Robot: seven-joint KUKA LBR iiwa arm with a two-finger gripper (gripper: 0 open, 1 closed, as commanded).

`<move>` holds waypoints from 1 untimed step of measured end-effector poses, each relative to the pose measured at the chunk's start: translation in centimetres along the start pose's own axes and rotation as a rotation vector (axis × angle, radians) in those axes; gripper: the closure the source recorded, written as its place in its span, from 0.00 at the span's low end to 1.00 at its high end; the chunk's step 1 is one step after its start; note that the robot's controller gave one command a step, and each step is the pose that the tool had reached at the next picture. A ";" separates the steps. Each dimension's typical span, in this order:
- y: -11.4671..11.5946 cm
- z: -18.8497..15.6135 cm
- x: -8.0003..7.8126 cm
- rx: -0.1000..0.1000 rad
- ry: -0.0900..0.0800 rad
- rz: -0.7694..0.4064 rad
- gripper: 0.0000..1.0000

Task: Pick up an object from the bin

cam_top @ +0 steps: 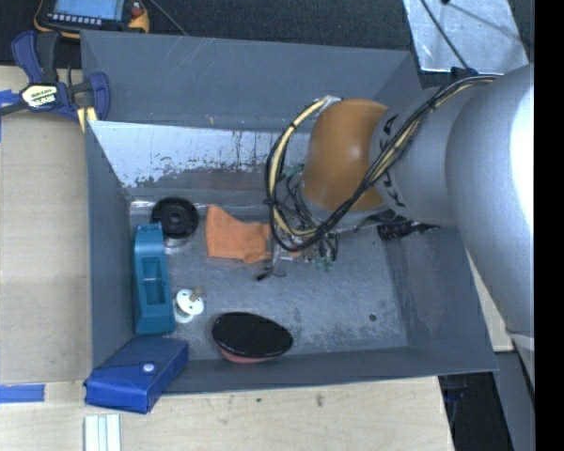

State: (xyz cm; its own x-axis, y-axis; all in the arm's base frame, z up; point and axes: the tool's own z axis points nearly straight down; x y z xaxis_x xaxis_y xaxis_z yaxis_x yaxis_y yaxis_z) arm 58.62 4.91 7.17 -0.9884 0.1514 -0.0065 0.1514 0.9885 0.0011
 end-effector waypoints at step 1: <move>0.0 0.0 0.0 0.000 0.000 0.000 1.00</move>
Offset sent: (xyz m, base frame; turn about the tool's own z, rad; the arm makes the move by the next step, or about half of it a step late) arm -0.0336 -0.0349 -0.0017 -0.2362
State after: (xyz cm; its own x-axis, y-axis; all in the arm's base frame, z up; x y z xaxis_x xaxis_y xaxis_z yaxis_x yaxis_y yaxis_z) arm 58.62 4.91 7.18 -0.9885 0.1512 -0.0065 0.1512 0.9885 0.0011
